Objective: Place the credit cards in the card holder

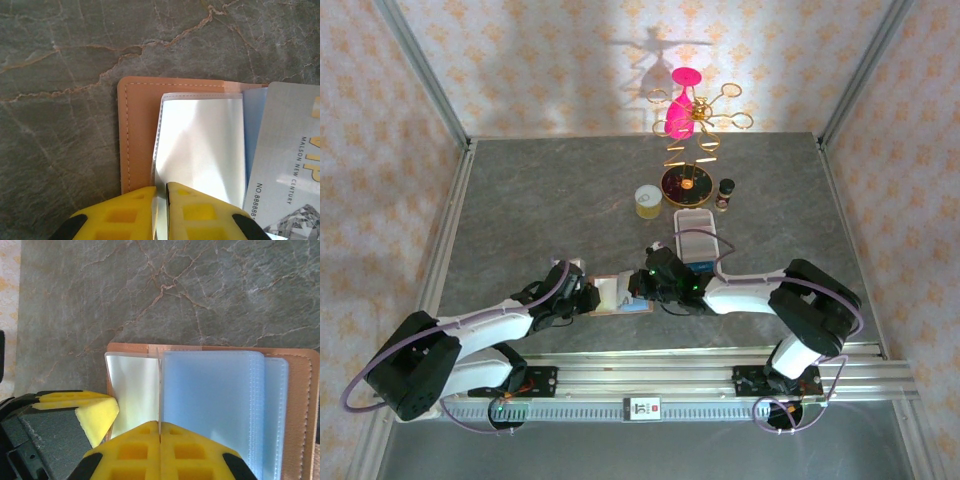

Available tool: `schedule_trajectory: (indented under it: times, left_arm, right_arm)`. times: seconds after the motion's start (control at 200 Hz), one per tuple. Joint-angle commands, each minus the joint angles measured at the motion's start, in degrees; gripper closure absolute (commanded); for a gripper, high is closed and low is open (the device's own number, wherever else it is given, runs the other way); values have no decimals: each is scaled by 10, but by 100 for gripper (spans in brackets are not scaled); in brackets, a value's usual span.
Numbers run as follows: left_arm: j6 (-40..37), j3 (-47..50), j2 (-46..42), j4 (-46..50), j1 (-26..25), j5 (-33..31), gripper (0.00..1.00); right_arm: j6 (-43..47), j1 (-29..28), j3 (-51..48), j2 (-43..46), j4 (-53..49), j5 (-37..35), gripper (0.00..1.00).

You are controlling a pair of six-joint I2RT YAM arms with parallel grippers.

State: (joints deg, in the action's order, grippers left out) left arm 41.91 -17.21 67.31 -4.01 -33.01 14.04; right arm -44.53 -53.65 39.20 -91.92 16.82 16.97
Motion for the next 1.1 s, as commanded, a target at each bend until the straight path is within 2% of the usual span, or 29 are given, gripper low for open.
schedule_trajectory:
  times: [0.0, 0.195, 1.096]
  left_arm:
    - [-8, 5, 15, 15, -6, -17, 85]
    - [-9, 6, 13, 19, -6, -19, 85]
    - [-7, 15, 6, 11, -6, -16, 86]
  right_arm:
    - [-6, -3, 8, -7, 2, -13, 100]
    - [3, -3, 9, 2, -28, -25, 100]
    - [3, -6, -14, 14, -38, -36, 100]
